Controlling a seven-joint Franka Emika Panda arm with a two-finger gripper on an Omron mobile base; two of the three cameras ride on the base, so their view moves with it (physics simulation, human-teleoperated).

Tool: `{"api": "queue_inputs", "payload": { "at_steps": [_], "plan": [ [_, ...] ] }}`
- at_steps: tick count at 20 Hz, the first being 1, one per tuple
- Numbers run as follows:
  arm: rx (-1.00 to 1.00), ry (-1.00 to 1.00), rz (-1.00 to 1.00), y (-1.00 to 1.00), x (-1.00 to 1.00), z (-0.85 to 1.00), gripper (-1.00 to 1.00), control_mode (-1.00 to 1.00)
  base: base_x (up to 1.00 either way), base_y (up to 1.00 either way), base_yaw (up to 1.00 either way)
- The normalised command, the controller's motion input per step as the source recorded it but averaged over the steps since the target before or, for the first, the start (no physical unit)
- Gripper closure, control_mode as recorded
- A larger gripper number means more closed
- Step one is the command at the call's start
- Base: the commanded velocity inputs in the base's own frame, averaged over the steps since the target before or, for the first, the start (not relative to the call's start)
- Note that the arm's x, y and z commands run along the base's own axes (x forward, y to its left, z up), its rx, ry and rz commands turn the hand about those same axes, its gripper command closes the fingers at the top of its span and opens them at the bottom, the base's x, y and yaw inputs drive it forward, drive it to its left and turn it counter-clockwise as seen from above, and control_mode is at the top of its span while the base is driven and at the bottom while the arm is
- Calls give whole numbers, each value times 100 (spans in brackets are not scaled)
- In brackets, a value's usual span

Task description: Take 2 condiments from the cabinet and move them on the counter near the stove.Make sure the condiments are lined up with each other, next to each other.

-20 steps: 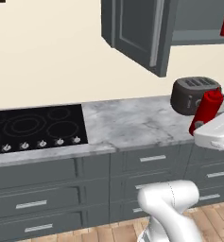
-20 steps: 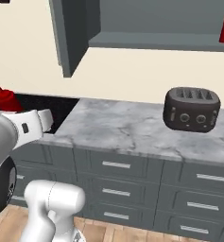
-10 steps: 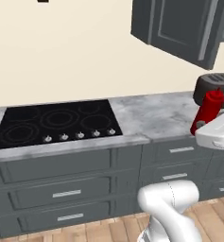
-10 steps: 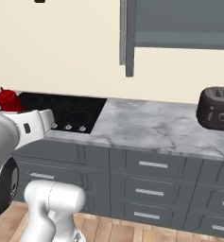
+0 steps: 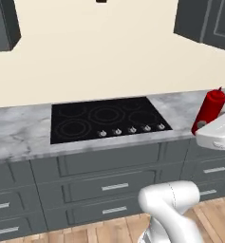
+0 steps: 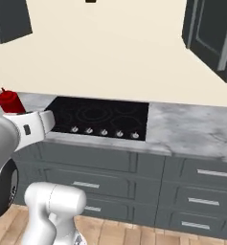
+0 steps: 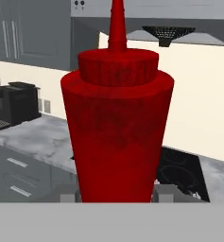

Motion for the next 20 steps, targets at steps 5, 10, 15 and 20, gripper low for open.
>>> {"api": "queue_inputs", "payload": {
  "at_steps": [5,10,15,20],
  "plan": [
    [0,0,0,0,0,0,100,100,0,100,-1],
    [0,0,0,0,0,0,100,100,0,100,0],
    [0,0,0,0,0,0,100,100,11,97,0],
    [0,0,0,0,0,0,100,100,40,67,0]
  ]
}}
